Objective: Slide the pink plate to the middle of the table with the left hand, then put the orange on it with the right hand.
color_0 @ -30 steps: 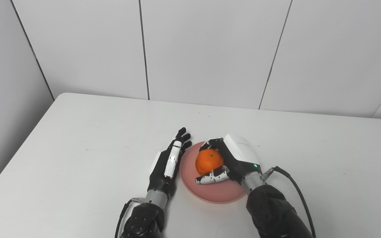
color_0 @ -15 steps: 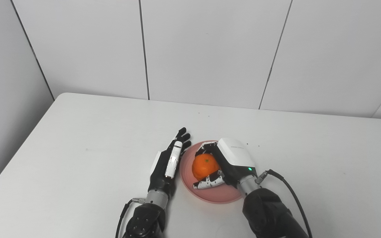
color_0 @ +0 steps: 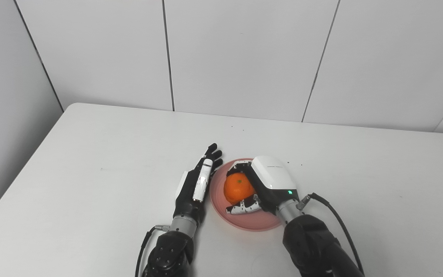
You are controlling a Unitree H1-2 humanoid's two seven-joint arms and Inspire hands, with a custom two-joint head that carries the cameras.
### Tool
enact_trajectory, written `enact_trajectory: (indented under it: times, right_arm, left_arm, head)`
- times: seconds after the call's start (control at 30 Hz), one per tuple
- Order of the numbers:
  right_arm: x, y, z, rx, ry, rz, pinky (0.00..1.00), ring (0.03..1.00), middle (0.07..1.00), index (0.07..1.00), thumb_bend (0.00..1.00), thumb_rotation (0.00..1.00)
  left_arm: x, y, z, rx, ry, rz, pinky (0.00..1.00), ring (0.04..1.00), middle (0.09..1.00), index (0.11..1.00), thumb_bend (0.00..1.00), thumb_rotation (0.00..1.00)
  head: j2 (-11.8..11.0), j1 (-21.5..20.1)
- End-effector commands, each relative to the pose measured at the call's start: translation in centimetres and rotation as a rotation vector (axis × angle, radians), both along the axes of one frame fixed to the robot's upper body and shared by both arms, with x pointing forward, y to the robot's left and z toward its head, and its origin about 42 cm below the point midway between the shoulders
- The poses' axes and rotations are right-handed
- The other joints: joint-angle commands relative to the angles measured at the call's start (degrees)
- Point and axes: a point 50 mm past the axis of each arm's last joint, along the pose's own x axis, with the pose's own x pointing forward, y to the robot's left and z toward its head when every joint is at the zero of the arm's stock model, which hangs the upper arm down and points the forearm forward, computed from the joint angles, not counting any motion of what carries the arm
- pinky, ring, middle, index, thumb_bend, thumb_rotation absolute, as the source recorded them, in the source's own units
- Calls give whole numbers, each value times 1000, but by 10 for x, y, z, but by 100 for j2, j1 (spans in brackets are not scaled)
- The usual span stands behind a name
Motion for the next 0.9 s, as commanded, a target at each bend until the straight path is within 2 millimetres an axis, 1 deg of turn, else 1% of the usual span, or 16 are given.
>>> enact_trajectory:
  times: [0.0,0.03,0.1,0.2,0.23,0.3,0.47,0.6,0.7,0.77,0.8,0.83,0.87]
  right_arm:
    - [2,-2,14,0,-22,-4,646,748,805,822,817,294]
    - [1,-3,14,-1,-18,-4,720,794,834,849,845,312]
    - [1,-4,14,2,-16,-2,781,831,859,874,874,345]
    - [0,-7,16,11,-8,9,834,862,882,899,903,403]
    - [0,-9,18,20,0,13,866,878,895,913,932,471]
    - [-1,-12,22,37,5,19,877,885,900,918,949,497]
    - [-3,-17,31,76,-34,22,865,898,912,924,992,529]
    - [-5,-21,43,125,-72,25,873,902,918,941,1000,560]
    - [-7,-24,52,170,-101,22,869,900,920,947,1000,588]
    - [-8,-26,59,207,-123,20,832,893,919,946,1000,619]
    - [-8,-26,62,222,-135,22,797,878,912,940,1000,644]
    - [-8,-29,66,254,-149,20,794,877,912,940,1000,647]
    - [-8,-33,70,289,-169,13,769,860,903,926,1000,614]
  left_arm:
    - [1,-2,6,-8,-15,0,917,932,933,916,370,1000]
    - [1,-1,6,-7,-16,0,911,927,931,917,366,1000]
    - [1,-1,6,-8,-20,1,906,922,928,916,361,1000]
    - [1,0,6,-7,-25,-2,905,920,928,916,358,1000]
    - [1,1,5,-5,-27,-3,902,920,928,917,358,1000]
    - [1,1,5,-4,-29,-4,900,920,928,917,357,1000]
    - [2,2,4,-14,-33,-4,896,927,936,921,352,1000]
    - [2,2,5,-15,-33,-2,890,924,937,920,349,1000]
    - [1,4,4,-25,-30,-8,910,927,940,924,353,1000]
    - [1,5,3,-23,-32,-14,927,926,940,928,362,1000]
    - [0,6,3,-22,-32,-16,930,928,942,932,365,1000]
    - [1,6,3,-24,-32,-17,930,928,942,932,365,1000]
    - [1,6,3,-37,-31,-19,930,935,943,933,363,1000]
  head:
    - [0,-7]
    - [0,-13]
    - [2,-24]
    - [0,-31]
    - [-3,-44]
    - [-5,-51]
    - [-12,-74]
    - [-17,-97]
    - [-17,-139]
    - [-22,-146]
    - [-24,-147]
    - [-30,-152]
    - [-31,-159]
